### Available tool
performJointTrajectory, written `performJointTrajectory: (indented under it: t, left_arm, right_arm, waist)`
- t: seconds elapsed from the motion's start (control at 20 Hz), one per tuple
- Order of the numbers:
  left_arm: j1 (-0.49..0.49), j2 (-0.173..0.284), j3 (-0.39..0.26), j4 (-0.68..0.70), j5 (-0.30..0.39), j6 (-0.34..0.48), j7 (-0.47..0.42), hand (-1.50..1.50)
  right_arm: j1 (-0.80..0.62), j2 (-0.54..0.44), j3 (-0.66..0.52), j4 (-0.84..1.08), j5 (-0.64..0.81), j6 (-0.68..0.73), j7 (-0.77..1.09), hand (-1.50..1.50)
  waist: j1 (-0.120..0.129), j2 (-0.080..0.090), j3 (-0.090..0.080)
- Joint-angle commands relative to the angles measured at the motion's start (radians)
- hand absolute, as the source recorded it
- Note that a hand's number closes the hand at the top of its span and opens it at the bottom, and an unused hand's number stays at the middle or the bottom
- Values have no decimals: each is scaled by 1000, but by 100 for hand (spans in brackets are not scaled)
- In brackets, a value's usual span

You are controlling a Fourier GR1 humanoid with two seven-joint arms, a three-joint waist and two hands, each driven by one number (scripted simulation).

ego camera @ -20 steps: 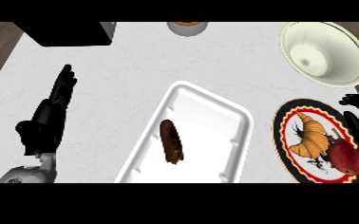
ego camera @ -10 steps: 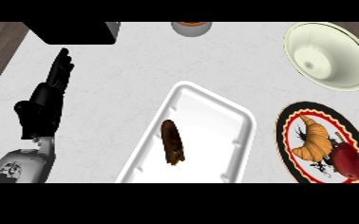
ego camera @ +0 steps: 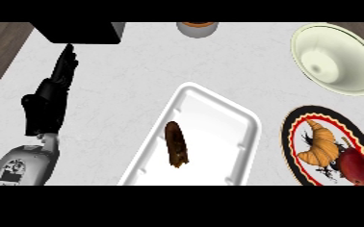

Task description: Pick the croissant from the plate and place it in the bowl

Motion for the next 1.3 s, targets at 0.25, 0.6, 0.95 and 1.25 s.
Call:
performJointTrajectory:
  t: [0.25, 0.6, 0.95, 1.25]
  left_arm:
    - [-23, 10, 41, 27, 8, -47, 10, 0]
    - [69, 14, 51, -100, -6, -55, 31, 0]
    - [-44, -25, 82, 37, -29, -60, 30, 0]
    - [4, -53, 88, -25, -67, -84, 30, 0]
  right_arm:
    - [-107, -18, 171, 7, 176, 98, -24, -150]
    - [-84, 38, 264, -105, 284, 53, 73, -150]
    - [-138, 118, 310, -121, 404, 53, 286, -150]
    - [-194, 207, 284, 38, 525, 22, 196, -150]
  waist:
    - [-8, -2, -2]
    - [-8, -7, -2]
    - [-17, -4, -2]
    - [-14, -4, -2]
